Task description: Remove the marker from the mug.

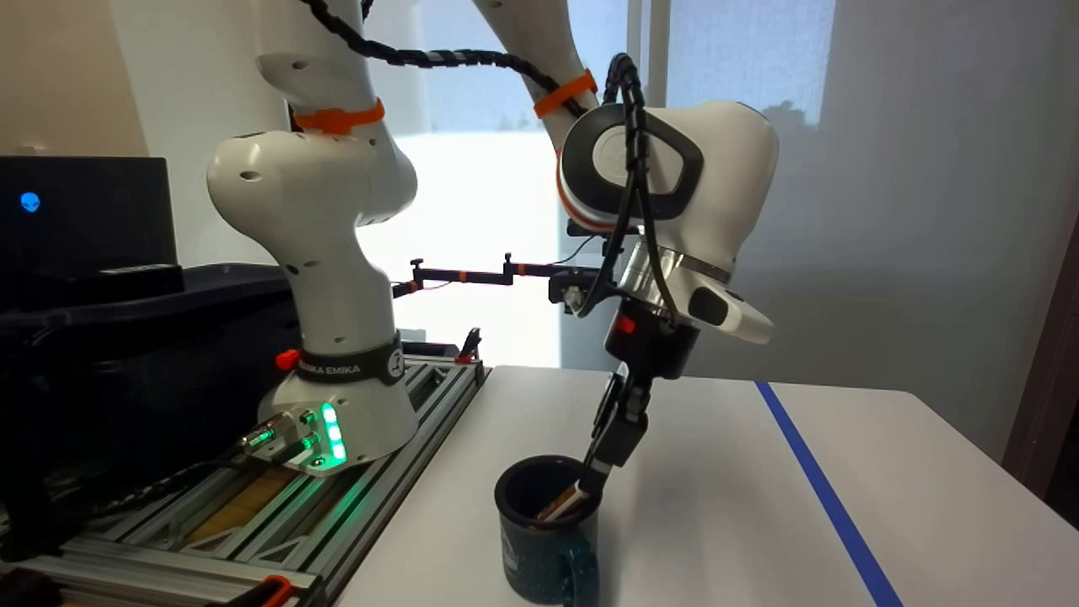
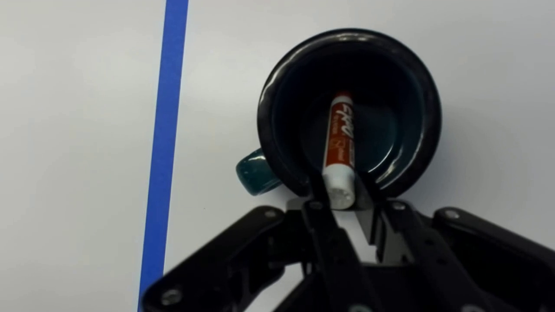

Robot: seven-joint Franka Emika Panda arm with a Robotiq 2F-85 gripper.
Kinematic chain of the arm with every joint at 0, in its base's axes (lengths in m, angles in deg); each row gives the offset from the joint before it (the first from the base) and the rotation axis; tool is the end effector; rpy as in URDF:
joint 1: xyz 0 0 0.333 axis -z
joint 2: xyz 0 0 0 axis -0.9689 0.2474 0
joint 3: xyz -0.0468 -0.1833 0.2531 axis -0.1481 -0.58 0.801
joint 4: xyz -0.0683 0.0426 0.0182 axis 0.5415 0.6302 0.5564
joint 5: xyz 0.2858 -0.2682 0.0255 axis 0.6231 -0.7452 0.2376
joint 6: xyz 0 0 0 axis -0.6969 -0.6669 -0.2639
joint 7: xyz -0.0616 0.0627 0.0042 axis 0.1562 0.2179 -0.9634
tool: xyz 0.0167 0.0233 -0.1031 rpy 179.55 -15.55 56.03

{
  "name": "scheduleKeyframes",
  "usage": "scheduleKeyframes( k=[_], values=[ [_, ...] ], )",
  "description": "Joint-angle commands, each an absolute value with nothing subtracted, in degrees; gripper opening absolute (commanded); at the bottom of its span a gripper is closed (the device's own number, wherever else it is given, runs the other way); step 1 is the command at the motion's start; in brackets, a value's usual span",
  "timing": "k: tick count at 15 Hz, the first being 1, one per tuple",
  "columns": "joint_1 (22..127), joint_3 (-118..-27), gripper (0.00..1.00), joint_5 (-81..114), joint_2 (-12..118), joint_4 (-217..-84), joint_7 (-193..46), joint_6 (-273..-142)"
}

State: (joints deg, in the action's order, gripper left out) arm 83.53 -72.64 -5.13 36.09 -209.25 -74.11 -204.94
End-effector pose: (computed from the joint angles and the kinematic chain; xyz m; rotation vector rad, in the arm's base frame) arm 0.3797 -0.0901 0.2274 2.8594 0.0791 -0.4862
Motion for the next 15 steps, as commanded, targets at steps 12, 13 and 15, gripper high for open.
scheduleKeyframes(
  k=[12,13,15],
  values=[
    [81.28,-72.15,0.05,-1.98,27.35,-207.23,-77.34,-193.71],
    [81.18,-72.04,0.05,-1.70,26.53,-206.71,-77.56,-192.68],
    [80.87,-71.79,0.05,-1.01,25.22,-205.39,-77.58,-191.65]
  ],
)
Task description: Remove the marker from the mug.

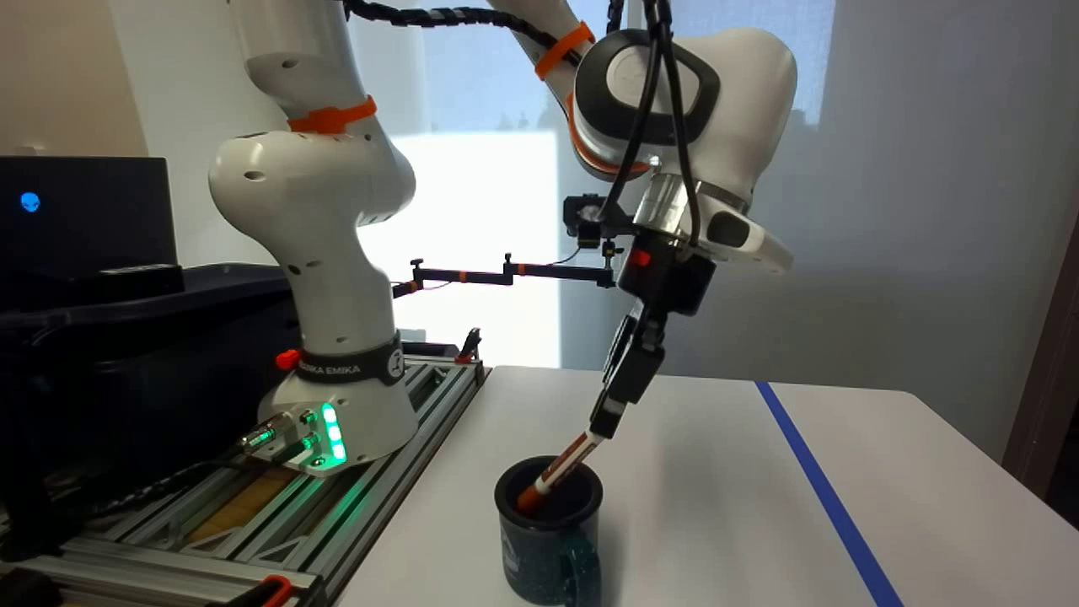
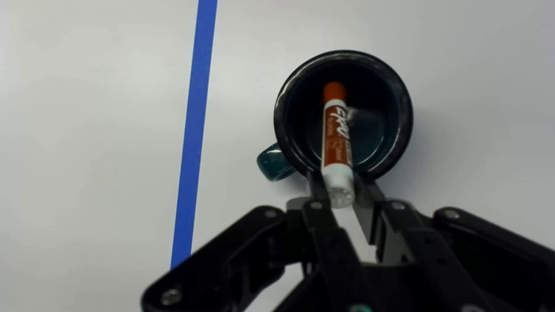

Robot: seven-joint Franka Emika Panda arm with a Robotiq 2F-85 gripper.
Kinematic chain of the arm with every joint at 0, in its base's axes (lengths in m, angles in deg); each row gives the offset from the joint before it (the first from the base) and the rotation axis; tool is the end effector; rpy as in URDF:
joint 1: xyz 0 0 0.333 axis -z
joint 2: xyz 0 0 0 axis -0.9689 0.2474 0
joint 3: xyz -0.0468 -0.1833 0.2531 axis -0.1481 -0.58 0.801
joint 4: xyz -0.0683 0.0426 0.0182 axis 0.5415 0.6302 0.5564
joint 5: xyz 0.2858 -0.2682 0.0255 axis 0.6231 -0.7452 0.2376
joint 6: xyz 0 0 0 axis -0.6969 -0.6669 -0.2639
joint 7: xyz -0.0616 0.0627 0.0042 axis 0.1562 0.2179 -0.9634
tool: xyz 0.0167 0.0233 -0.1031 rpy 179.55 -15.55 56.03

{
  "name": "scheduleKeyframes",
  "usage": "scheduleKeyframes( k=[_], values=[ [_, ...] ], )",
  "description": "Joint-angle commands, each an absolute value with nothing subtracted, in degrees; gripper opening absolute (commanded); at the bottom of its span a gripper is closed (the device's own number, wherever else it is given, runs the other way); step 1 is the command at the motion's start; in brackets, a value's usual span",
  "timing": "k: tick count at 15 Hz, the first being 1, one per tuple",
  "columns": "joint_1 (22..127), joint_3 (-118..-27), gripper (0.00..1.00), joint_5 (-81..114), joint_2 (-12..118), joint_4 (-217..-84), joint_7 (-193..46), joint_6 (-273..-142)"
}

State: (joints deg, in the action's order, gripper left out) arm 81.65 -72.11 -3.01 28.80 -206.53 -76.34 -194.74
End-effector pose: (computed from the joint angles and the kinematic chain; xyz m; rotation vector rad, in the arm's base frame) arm 0.3885 -0.0828 0.2853 2.8394 0.0868 -0.4901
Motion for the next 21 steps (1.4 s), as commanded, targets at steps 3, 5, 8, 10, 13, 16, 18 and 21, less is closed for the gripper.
scheduleKeyframes(
  k=[3,5,8,10,13,16,18,21],
  values=[
    [80.26,-70.81,0.05,-2.06,24.89,-202.93,-76.74,-192.85],
    [79.75,-69.93,0.05,-3.79,25.59,-201.16,-77.15,-194.15],
    [79.27,-68.46,0.05,-9.49,28.38,-198.89,-77.69,-197.41],
    [79.14,-68.04,0.05,-14.10,30.73,-198.35,-78.63,-200.28],
    [79.20,-68.55,0.05,-19.29,35.41,-197.71,-80.00,-203.84],
    [79.27,-69.69,0.05,-20.01,40.65,-196.71,-83.62,-206.29],
    [79.39,-70.19,0.05,-17.90,43.82,-195.81,-88.45,-206.91],
    [79.84,-70.65,0.05,-16.32,47.39,-194.78,-94.45,-208.01]
  ],
)
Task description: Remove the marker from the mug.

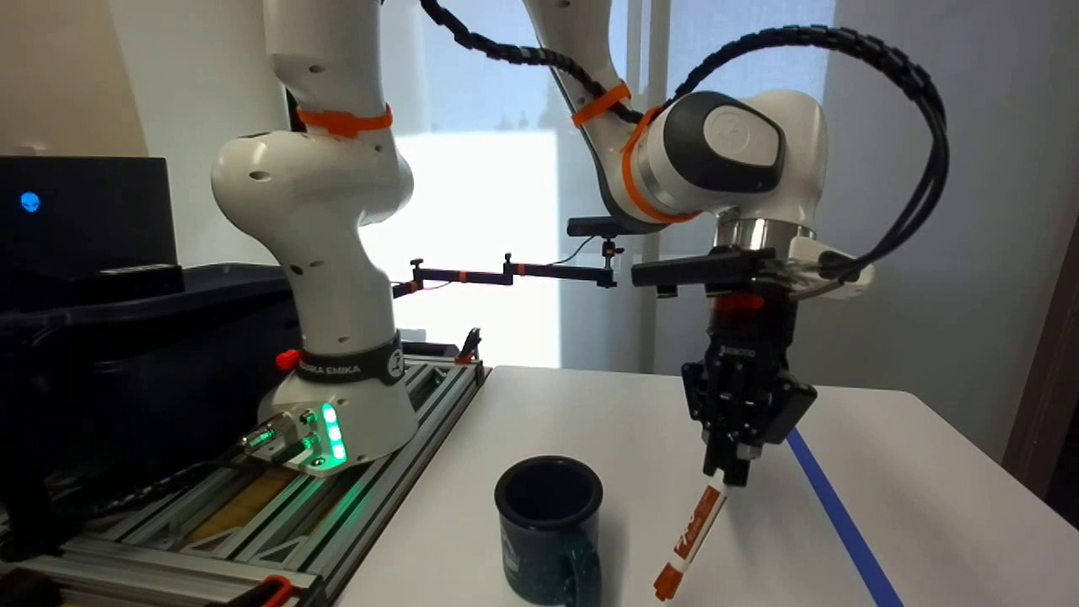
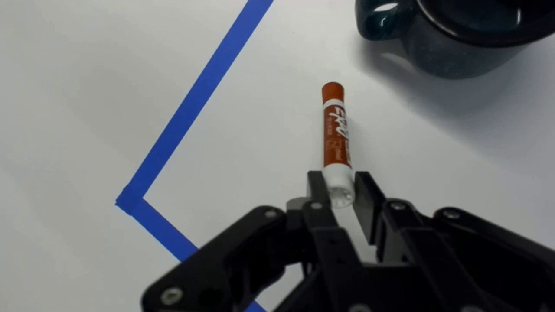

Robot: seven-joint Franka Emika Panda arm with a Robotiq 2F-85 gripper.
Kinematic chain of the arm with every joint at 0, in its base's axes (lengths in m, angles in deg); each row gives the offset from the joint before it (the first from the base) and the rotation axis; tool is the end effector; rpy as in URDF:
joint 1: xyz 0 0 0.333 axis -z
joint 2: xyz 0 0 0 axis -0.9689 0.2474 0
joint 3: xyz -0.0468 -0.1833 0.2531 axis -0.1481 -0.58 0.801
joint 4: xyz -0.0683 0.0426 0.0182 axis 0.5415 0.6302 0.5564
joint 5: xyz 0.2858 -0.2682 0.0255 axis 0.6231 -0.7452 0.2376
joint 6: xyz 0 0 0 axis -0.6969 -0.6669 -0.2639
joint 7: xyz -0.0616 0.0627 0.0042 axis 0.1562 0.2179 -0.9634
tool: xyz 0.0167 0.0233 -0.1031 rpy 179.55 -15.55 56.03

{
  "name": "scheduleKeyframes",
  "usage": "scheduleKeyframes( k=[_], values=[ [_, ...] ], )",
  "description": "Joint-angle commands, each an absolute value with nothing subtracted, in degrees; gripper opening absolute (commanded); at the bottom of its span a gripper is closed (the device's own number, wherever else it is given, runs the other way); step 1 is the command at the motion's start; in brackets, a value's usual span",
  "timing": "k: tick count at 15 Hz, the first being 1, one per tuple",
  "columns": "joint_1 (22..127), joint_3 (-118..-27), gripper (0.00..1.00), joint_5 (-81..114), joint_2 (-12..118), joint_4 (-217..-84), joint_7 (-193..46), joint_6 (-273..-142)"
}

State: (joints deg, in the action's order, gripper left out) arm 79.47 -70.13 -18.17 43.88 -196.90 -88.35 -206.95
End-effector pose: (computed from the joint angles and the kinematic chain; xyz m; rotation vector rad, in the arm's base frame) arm 0.4673 -0.0553 0.2429 2.6140 0.7952 -0.3560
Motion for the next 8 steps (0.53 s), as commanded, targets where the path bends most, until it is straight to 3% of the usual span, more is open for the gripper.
scheduleKeyframes(
  k=[1,8],
  values=[
    [80.06,-70.65,0.05,-15.72,48.08,-194.59,-96.16,-208.53],
    [81.59,-70.10,0.05,-4.10,50.56,-193.53,-105.17,-209.21]
  ],
)
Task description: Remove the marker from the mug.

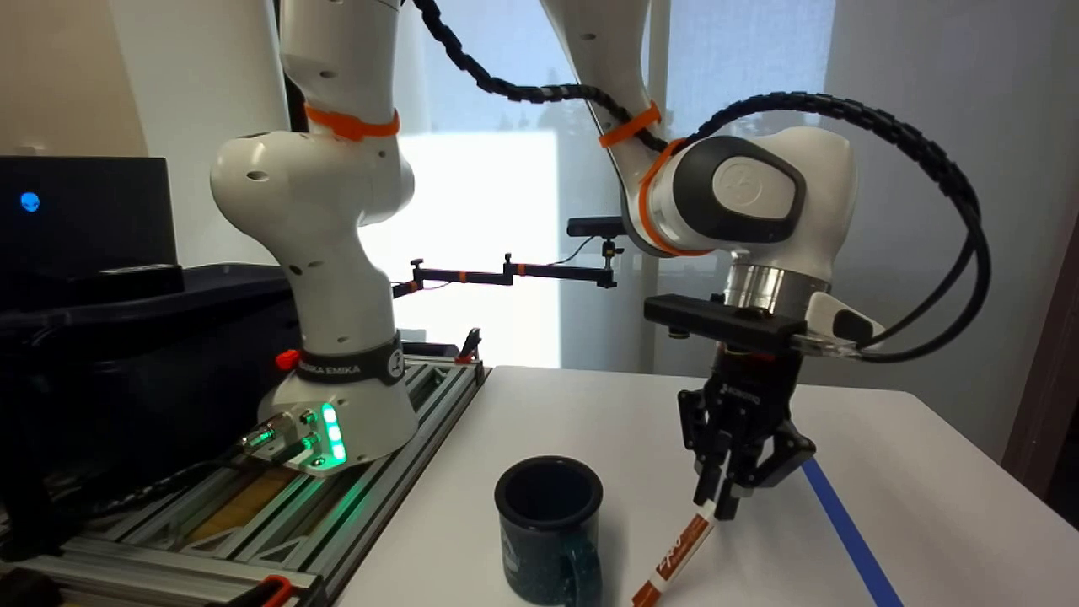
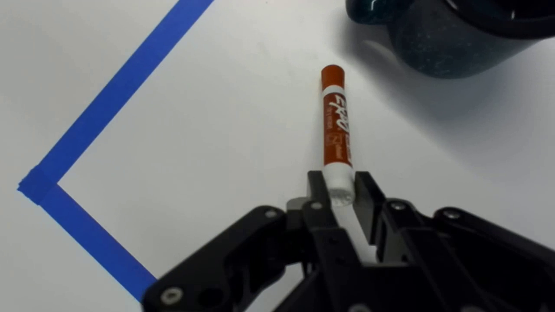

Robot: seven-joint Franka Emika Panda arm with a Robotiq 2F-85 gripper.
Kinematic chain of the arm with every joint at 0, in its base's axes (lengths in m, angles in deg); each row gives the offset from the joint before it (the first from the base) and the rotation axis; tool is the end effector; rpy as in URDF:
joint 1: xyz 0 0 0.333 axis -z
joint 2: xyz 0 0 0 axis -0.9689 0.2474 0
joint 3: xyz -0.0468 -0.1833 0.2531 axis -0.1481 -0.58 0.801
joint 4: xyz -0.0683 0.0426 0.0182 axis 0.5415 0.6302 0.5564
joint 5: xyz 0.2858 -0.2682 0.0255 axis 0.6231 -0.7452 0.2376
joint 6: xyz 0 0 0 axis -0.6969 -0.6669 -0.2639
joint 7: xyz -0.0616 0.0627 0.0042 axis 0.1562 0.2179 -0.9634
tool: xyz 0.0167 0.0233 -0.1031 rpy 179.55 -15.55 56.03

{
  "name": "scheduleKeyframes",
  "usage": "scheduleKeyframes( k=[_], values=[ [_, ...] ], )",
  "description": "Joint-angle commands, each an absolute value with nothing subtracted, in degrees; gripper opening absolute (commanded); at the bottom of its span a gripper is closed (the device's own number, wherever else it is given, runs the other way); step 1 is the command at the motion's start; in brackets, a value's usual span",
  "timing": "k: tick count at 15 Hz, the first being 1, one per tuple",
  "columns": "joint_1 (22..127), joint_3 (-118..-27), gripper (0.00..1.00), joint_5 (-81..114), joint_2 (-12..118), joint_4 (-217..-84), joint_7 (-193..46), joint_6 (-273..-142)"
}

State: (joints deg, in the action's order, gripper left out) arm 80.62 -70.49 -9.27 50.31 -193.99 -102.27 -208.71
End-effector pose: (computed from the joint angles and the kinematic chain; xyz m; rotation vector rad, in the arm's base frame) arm 0.4768 -0.0652 0.2076 2.7002 0.9833 -0.4496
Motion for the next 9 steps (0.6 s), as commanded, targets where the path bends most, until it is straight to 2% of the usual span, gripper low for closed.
scheduleKeyframes(
  k=[1,9],
  values=[
    [81.70,-70.30,0.05,-3.01,50.19,-194.14,-104.14,-210.94],
    [83.82,-70.20,0.05,8.92,47.05,-200.65,-102.84,-225.48]
  ],
)
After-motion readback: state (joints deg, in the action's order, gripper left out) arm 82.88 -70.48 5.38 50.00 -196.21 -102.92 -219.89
